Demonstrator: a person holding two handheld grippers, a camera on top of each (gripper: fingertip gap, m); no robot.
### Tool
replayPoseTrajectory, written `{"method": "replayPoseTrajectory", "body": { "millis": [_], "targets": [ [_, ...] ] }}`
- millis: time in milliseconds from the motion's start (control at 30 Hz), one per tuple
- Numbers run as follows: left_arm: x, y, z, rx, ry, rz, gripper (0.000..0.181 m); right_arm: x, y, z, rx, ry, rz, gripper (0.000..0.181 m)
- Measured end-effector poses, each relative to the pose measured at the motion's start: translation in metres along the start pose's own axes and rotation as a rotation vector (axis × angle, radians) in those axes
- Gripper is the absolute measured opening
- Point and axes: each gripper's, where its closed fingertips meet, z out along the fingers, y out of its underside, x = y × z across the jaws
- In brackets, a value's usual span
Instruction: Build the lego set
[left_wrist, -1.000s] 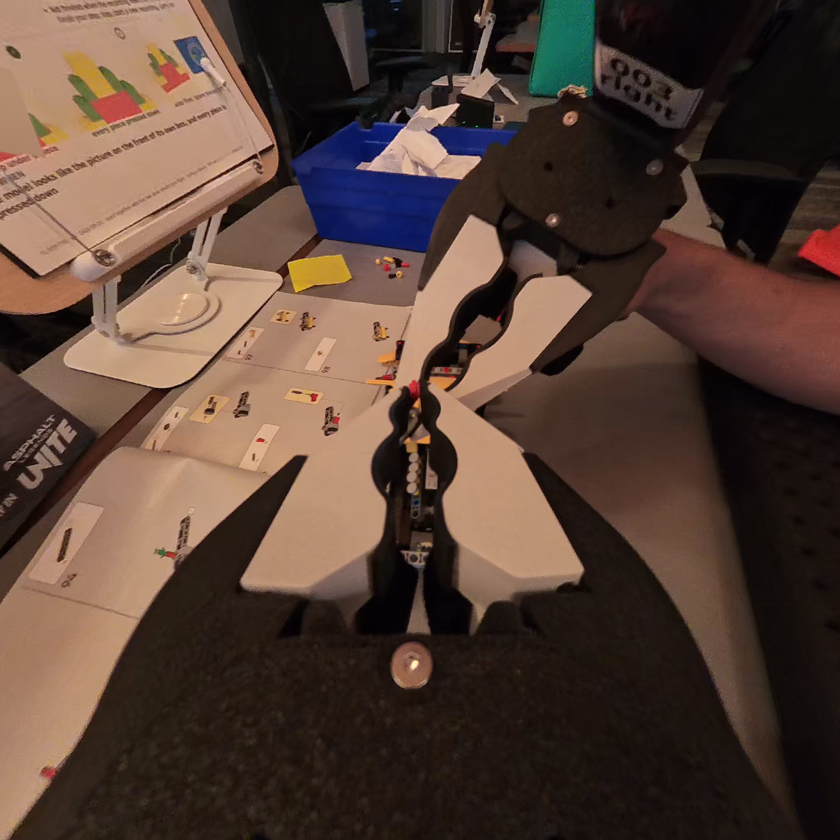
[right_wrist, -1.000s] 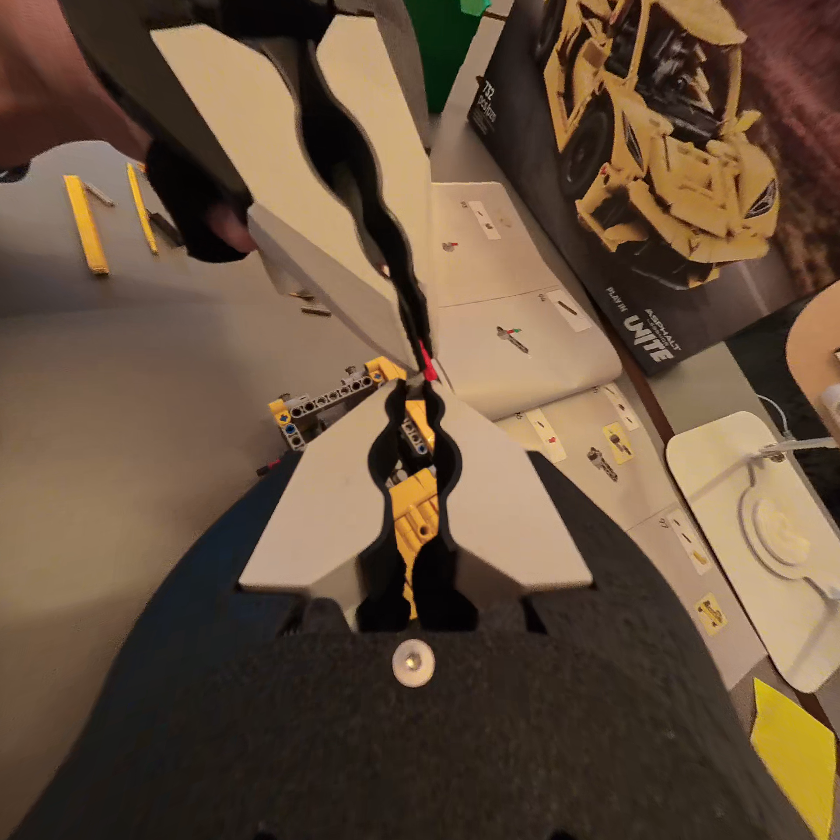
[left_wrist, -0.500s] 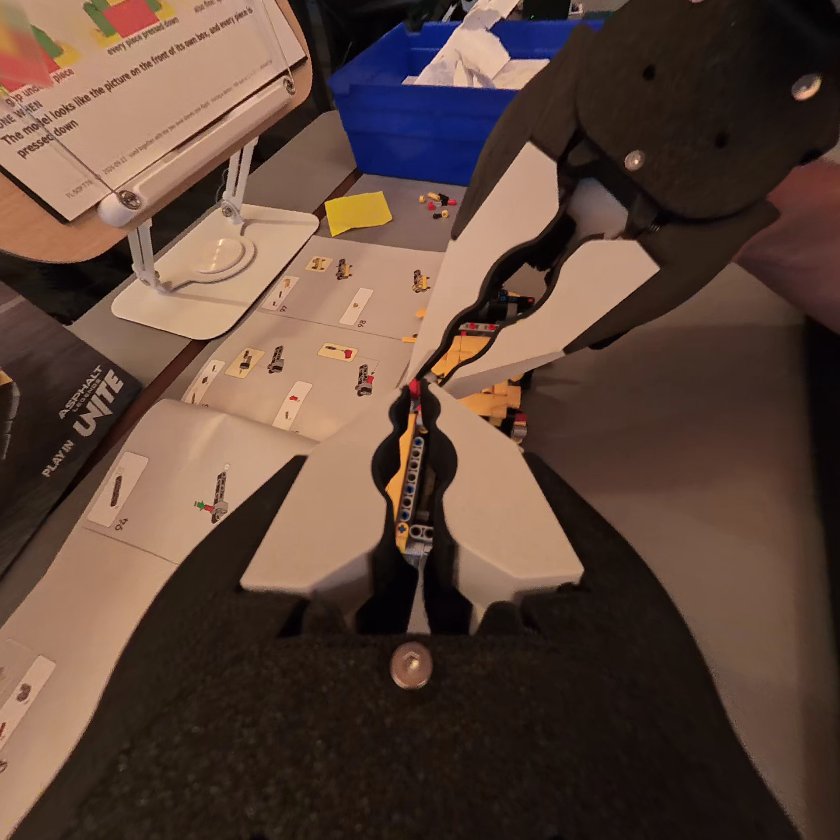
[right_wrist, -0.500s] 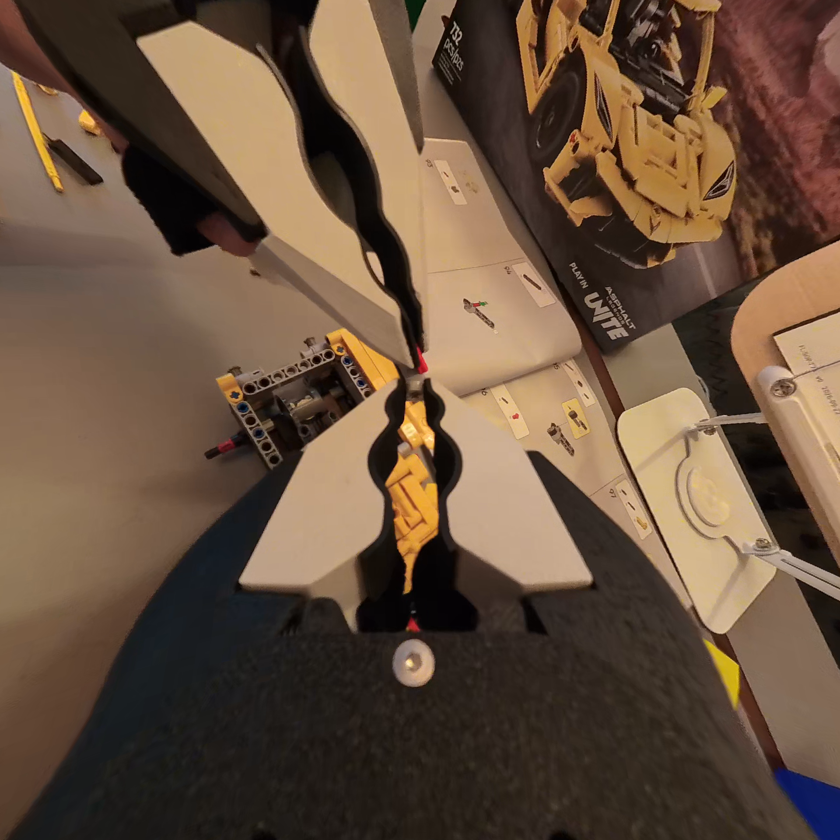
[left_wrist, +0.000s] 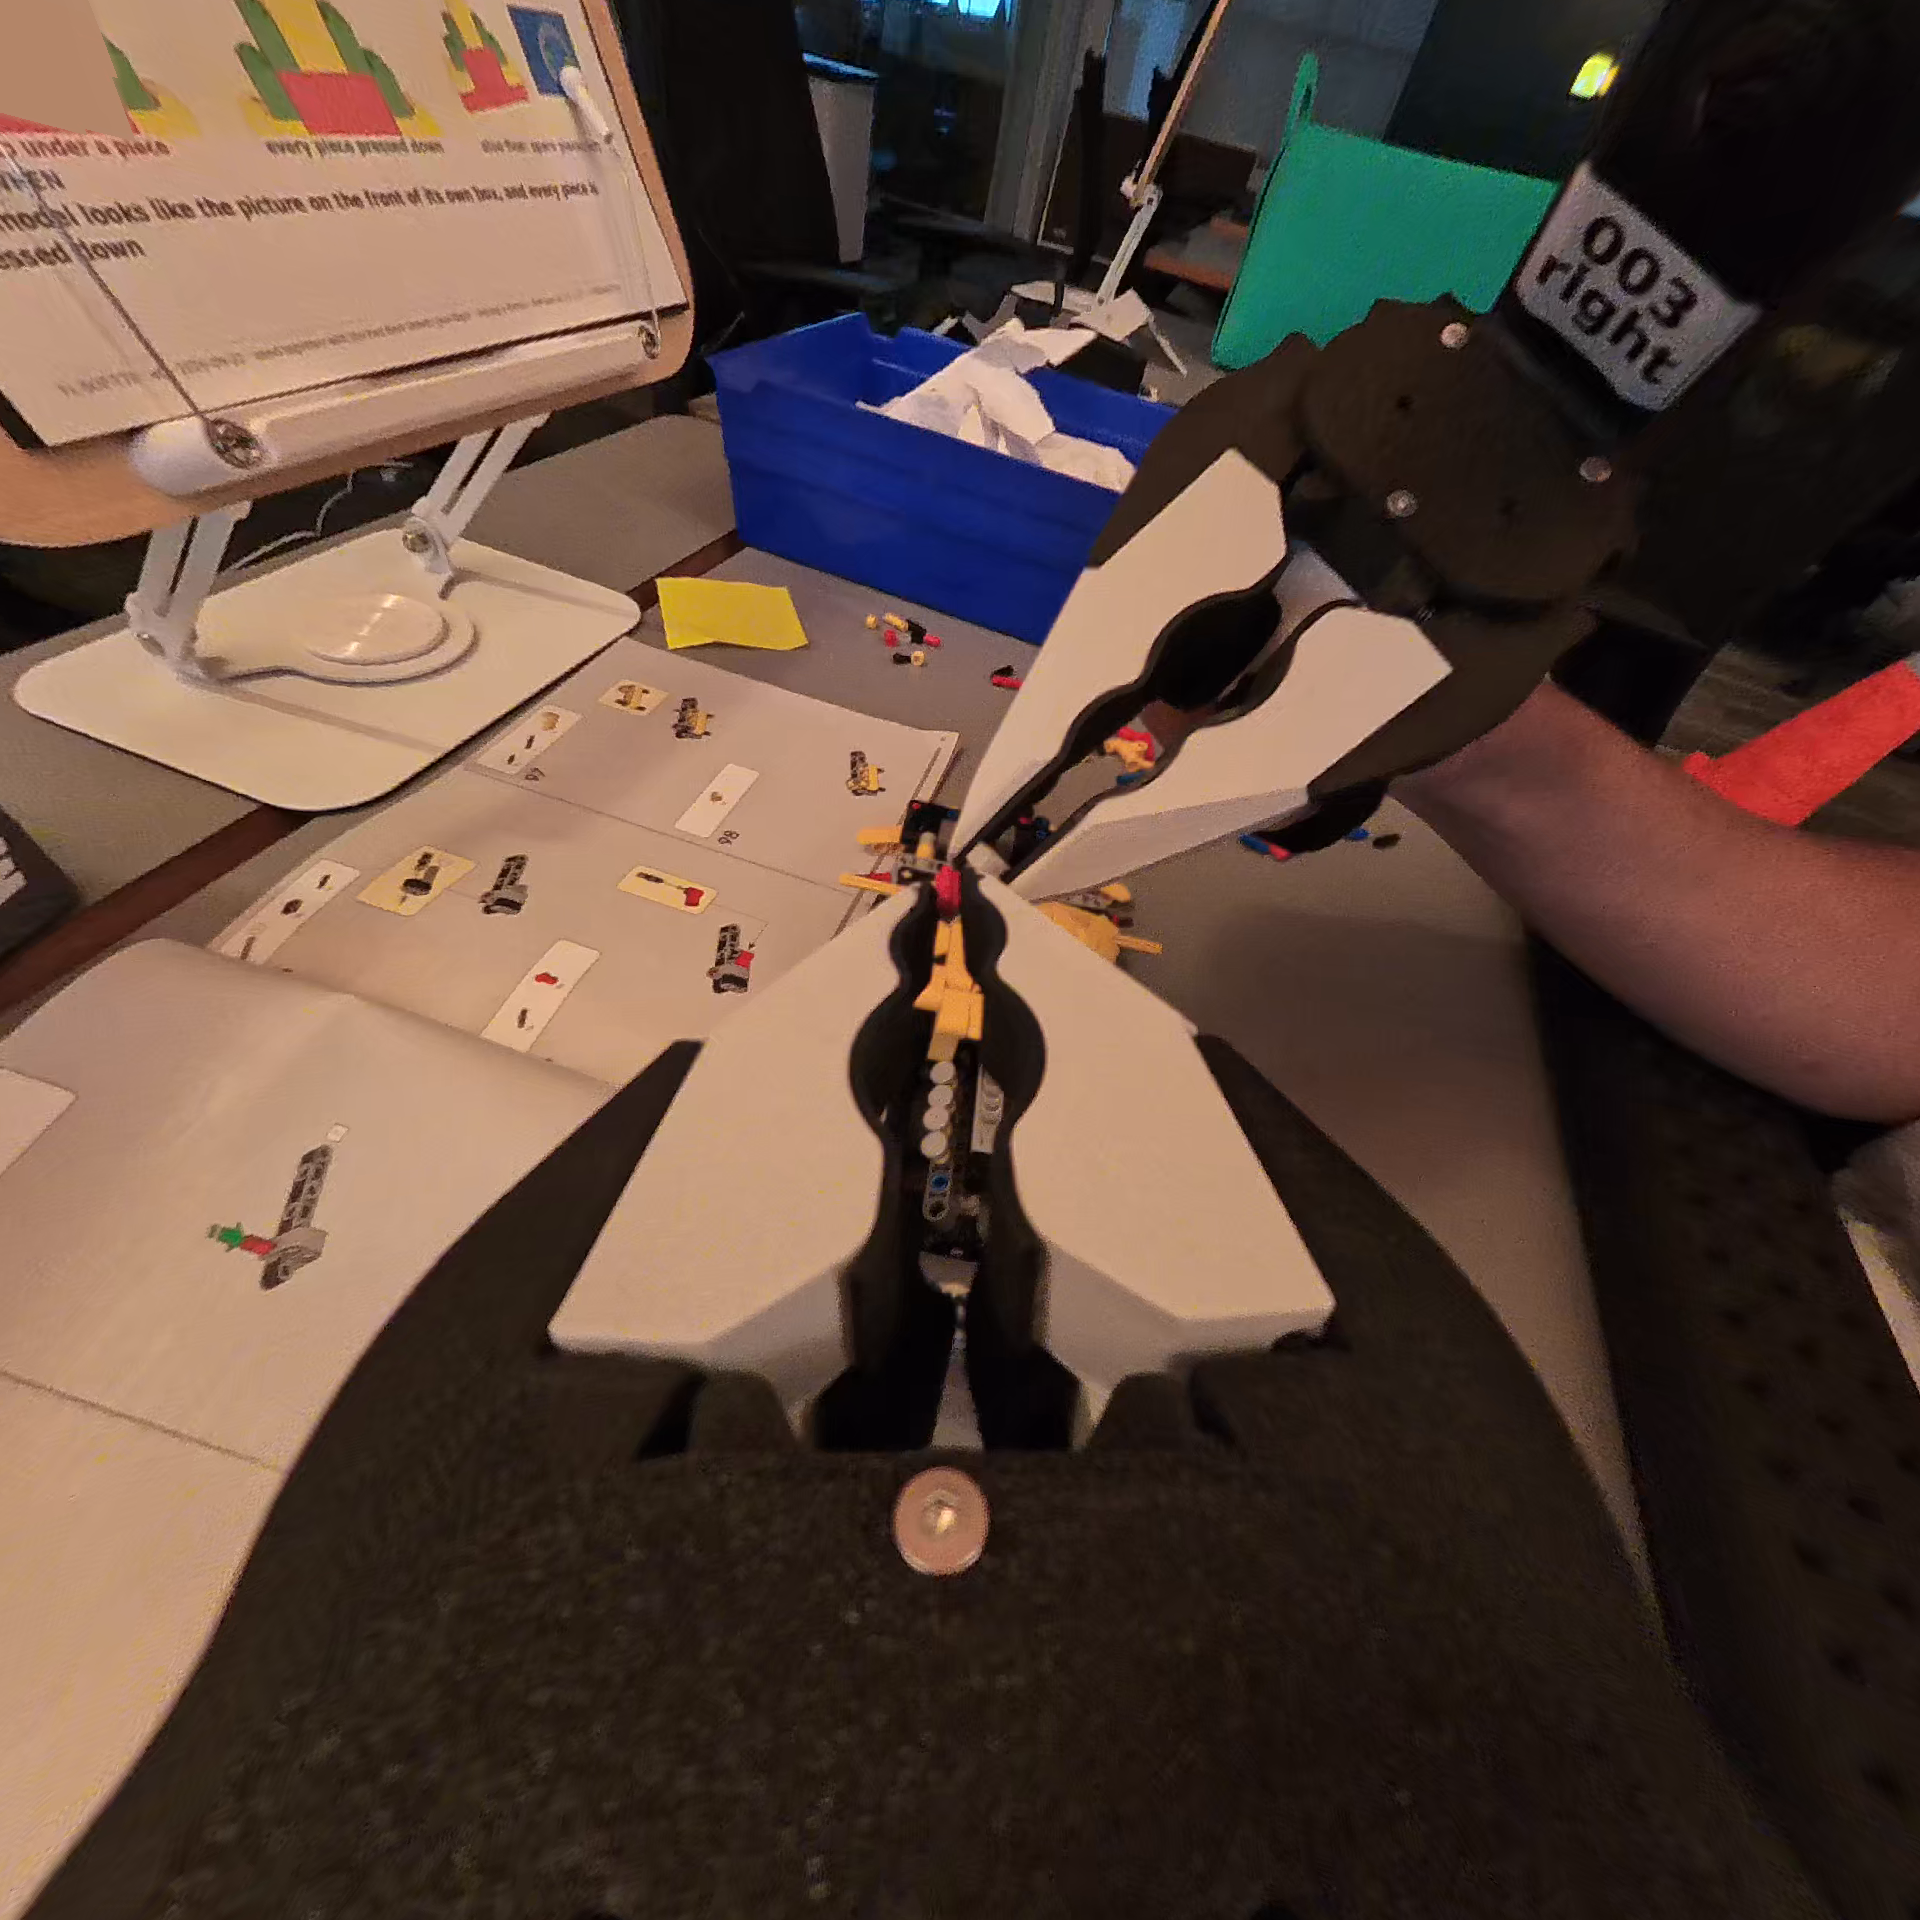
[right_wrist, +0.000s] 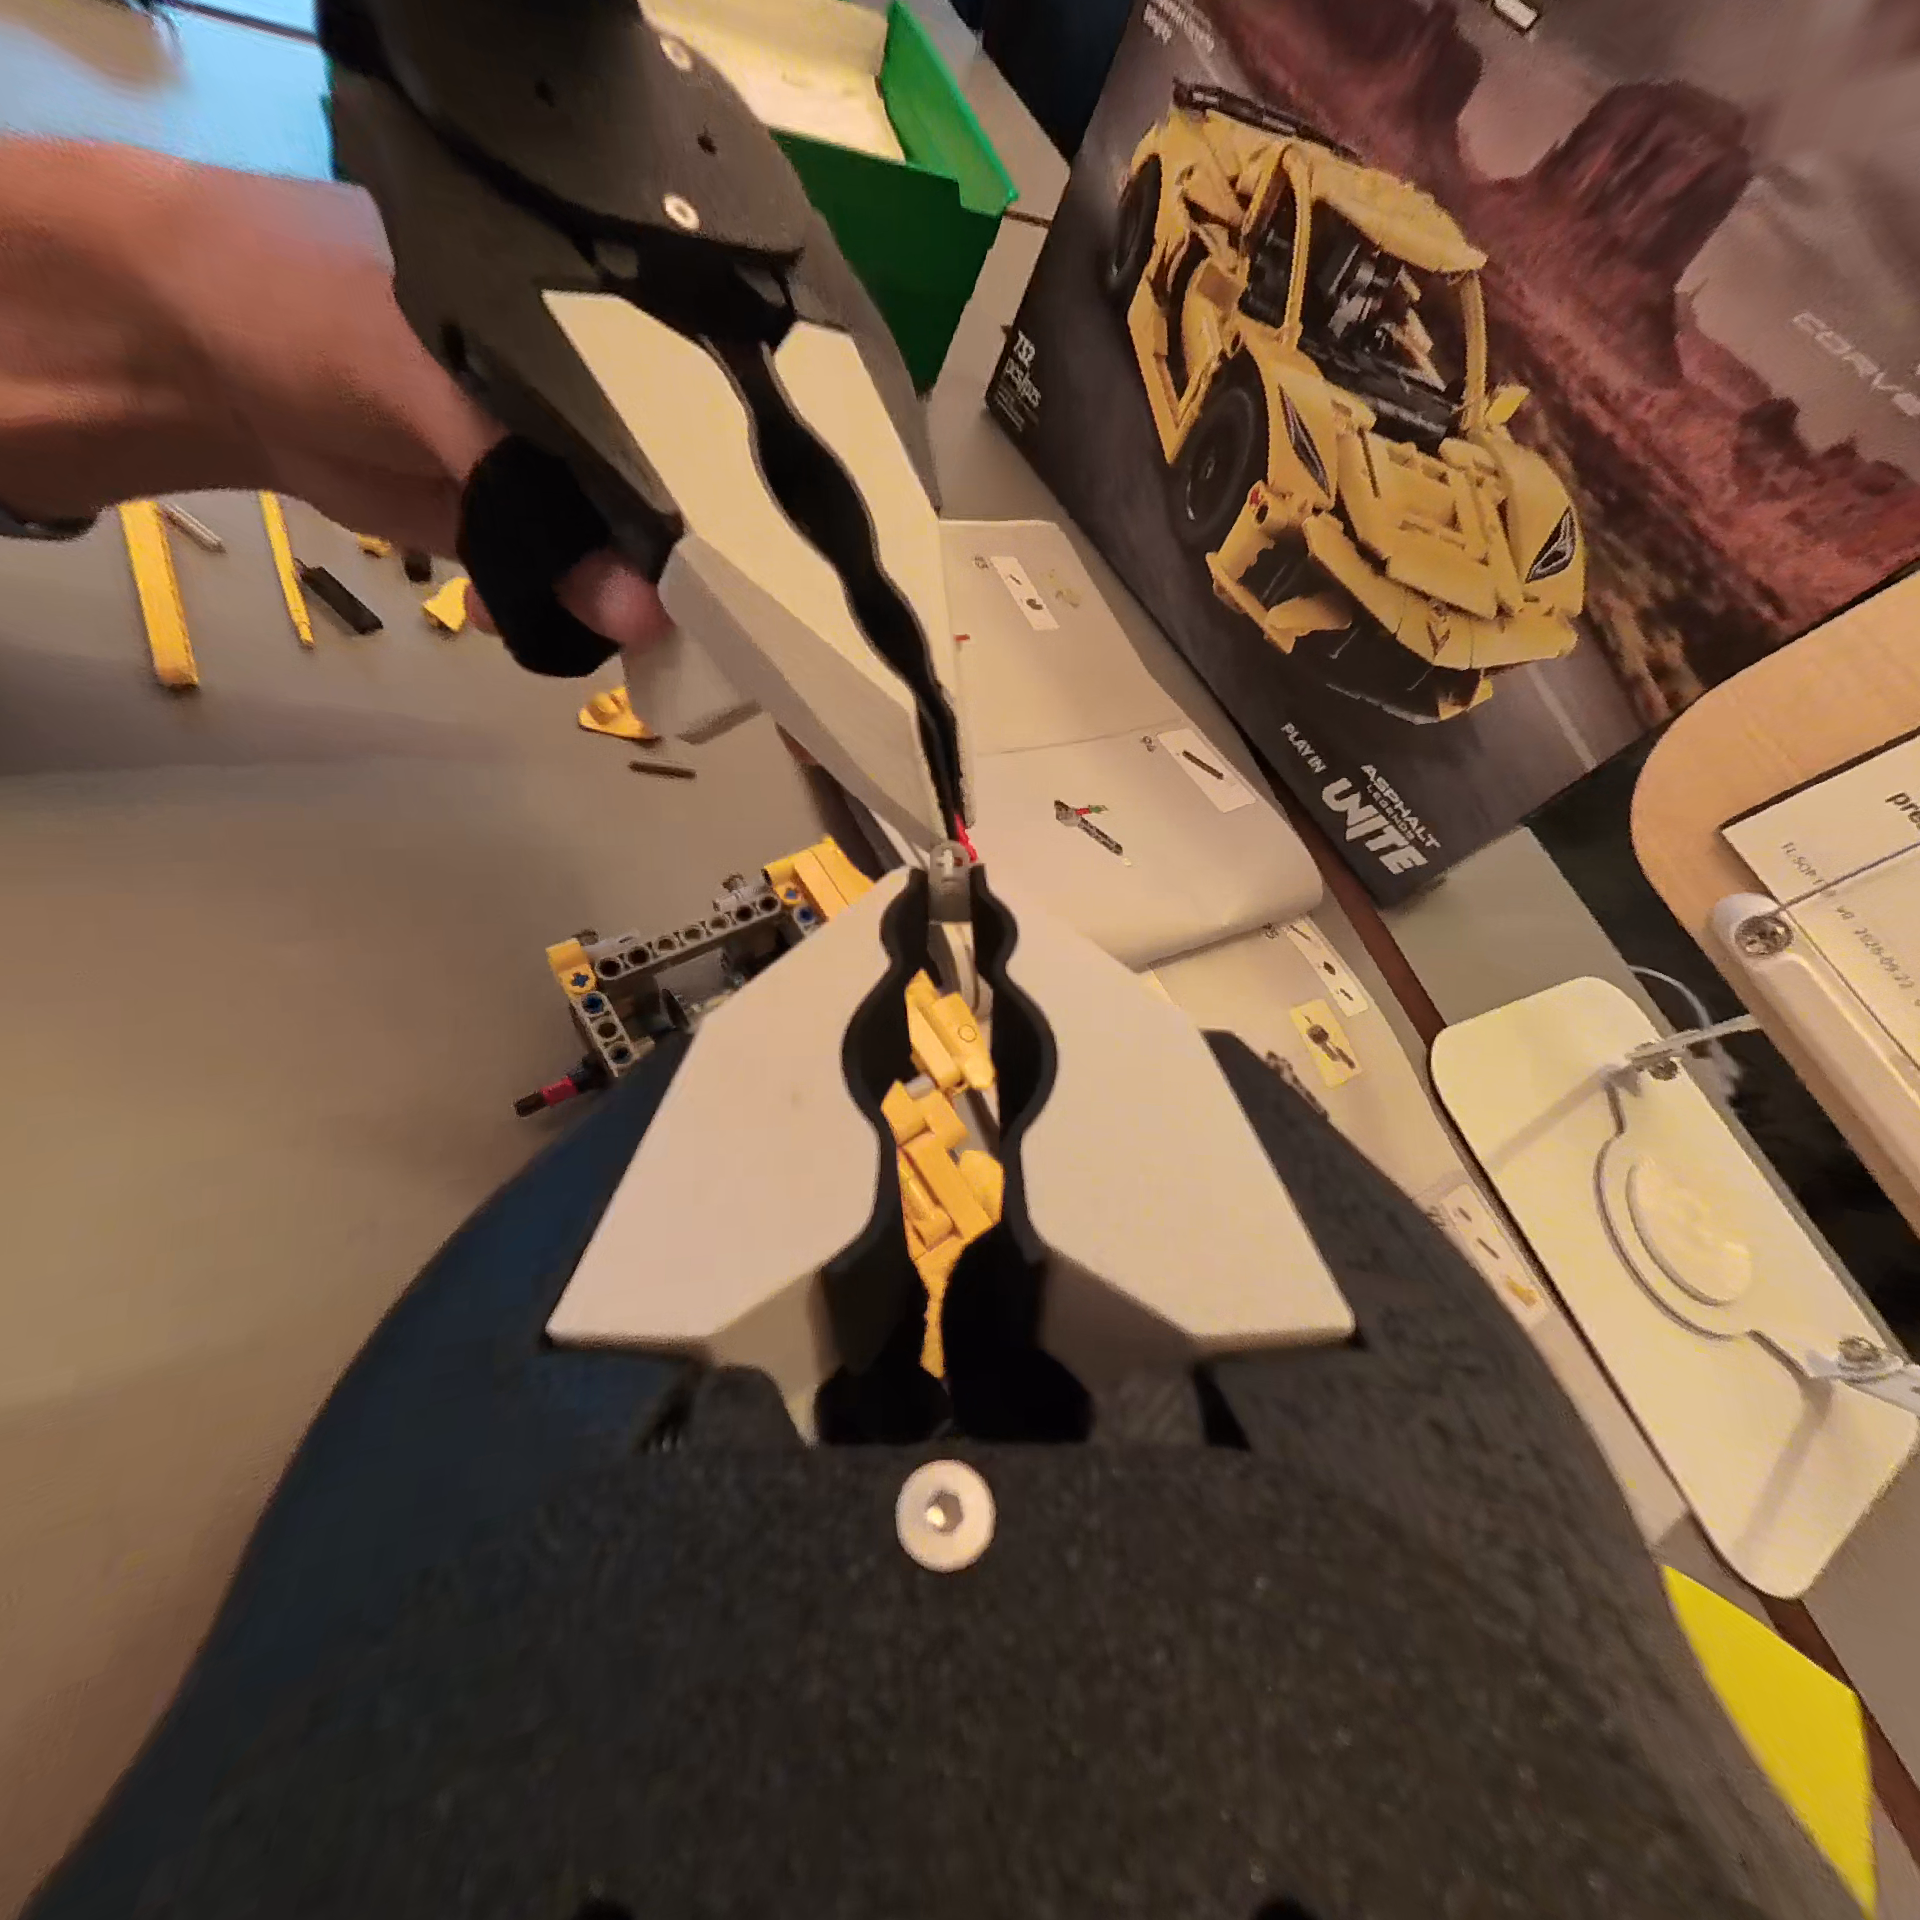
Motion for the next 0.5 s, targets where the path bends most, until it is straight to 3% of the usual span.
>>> {"method": "replayPoseTrajectory", "body": {
  "millis": [200, 333, 500],
  "targets": [
    [0.008, -0.014, 0.0, 0.083, 0.058, -0.069, 0.004, 0.003, -0.013, -0.013, 0.137, -0.078, 0.118, 0.006],
    [0.022, -0.032, -0.001, 0.213, 0.209, -0.202, 0.004, 0.006, -0.035, -0.031, 0.327, -0.192, 0.268, 0.007],
    [0.032, -0.046, 0.003, 0.319, 0.301, -0.293, 0.003, 0.011, -0.045, -0.046, 0.454, -0.344, 0.452, 0.007]
  ]
}}
